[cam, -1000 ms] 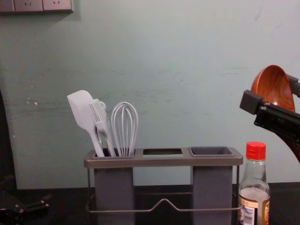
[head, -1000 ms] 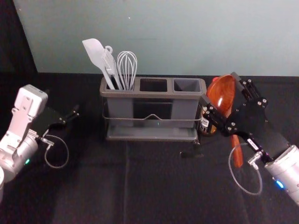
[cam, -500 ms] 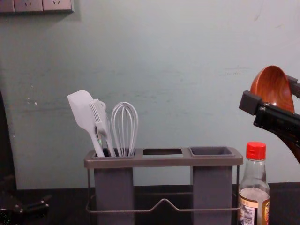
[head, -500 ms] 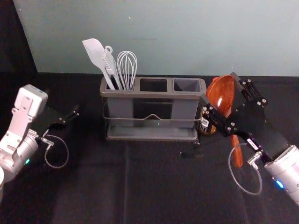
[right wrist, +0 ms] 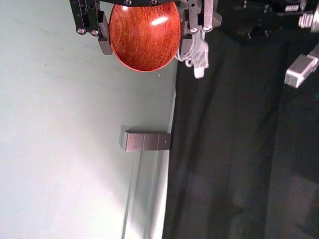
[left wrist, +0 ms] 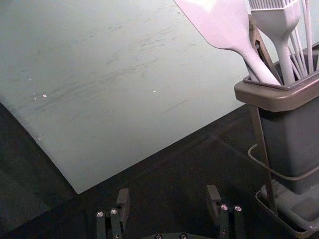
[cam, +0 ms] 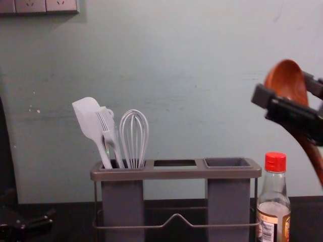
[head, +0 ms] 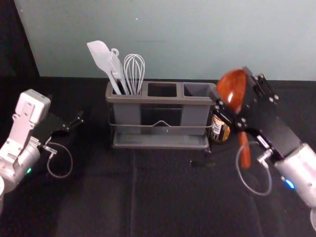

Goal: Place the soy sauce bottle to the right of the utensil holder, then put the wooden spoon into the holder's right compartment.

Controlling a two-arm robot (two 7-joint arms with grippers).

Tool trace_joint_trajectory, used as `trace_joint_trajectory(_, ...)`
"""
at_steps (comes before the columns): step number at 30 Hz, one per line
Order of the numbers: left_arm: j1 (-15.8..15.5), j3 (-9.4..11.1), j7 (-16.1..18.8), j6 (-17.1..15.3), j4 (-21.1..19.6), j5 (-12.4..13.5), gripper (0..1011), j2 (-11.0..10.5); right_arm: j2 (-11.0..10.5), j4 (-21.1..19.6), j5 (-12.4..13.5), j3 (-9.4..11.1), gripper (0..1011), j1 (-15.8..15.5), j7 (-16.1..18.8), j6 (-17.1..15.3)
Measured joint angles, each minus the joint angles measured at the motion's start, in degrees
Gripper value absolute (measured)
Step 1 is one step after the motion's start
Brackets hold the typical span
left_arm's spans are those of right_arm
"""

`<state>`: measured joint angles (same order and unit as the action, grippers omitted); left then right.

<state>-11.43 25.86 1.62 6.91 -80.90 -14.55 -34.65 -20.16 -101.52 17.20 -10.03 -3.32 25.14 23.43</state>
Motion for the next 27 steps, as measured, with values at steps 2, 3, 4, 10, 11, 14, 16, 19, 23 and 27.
trace_joint_trajectory(2,0.0,0.0,0.0,0.0,0.0,0.0,1005,0.0,0.4,0.7,0.3,-0.5,837,1.2,0.2,-0.4)
trace_joint_trajectory(3,0.0,0.0,0.0,0.0,0.0,0.0,1005,0.0,0.7,1.1,0.4,-0.9,838,2.0,0.3,-0.7)
trace_joint_trajectory(4,0.0,0.0,0.0,0.0,0.0,0.0,1005,0.0,1.2,2.0,0.5,-1.6,838,3.8,0.6,-1.1)
trace_joint_trajectory(10,0.0,0.0,0.0,0.0,0.0,0.0,1005,0.0,2.9,6.1,0.7,-4.2,838,10.4,1.5,-2.1)
trace_joint_trajectory(11,0.0,0.0,0.0,0.0,0.0,0.0,1005,0.0,3.3,7.3,0.7,-4.8,838,12.3,1.7,-2.4)
trace_joint_trajectory(14,0.0,0.0,0.0,0.0,0.0,0.0,1005,0.0,4.1,10.2,0.8,-5.9,838,16.2,2.4,-2.8)
trace_joint_trajectory(16,0.0,0.0,0.0,0.0,0.0,0.0,1005,0.0,4.5,11.8,1.1,-6.3,838,18.0,2.7,-2.9)
trace_joint_trajectory(19,0.0,0.0,0.0,0.0,0.0,0.0,1005,0.0,5.1,15.0,1.3,-7.1,838,21.5,3.3,-2.9)
trace_joint_trajectory(23,0.0,0.0,0.0,0.0,0.0,0.0,1005,0.0,5.9,19.4,1.4,-7.8,838,25.6,4.0,-2.1)
trace_joint_trajectory(27,0.0,0.0,0.0,0.0,0.0,0.0,1005,0.0,7.2,24.3,1.7,-8.4,838,29.5,4.7,-0.5)
